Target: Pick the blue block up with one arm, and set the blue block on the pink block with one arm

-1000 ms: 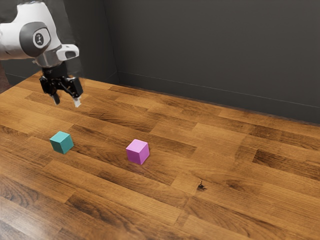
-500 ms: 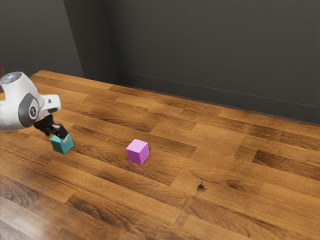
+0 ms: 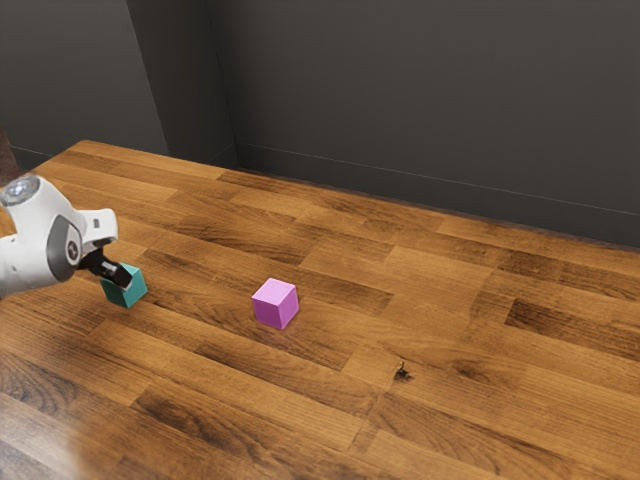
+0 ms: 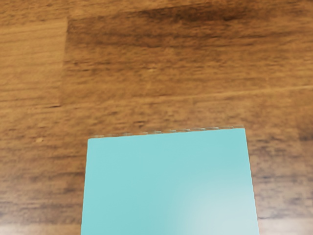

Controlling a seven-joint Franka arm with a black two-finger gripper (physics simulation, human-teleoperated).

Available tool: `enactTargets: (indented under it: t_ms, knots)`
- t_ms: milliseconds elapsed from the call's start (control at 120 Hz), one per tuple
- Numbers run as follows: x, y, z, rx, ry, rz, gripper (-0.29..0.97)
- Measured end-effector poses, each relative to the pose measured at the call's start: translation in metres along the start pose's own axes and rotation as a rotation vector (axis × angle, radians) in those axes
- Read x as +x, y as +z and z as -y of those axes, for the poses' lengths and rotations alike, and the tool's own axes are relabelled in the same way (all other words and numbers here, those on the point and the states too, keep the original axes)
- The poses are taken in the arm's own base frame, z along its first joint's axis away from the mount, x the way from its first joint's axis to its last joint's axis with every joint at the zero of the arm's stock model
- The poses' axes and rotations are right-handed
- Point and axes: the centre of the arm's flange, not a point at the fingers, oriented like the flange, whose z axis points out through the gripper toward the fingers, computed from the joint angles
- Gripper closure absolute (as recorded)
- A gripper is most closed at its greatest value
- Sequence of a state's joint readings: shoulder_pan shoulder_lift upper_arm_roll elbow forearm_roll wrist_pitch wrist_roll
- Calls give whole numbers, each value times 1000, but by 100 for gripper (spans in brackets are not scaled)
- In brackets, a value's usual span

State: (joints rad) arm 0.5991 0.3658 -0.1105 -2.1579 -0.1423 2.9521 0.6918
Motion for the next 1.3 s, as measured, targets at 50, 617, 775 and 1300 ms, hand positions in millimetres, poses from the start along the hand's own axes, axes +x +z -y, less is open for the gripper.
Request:
enactTargets:
  t_ms: [50,617,775,1300]
  knots:
    - [3,3,0,3,4,-14,9]
    - [3,12,-6,34,-30,-96,27]
    - [17,-3,-13,48,5,-128,34]
    - [98,-94,-185,-117,41,-308,39]
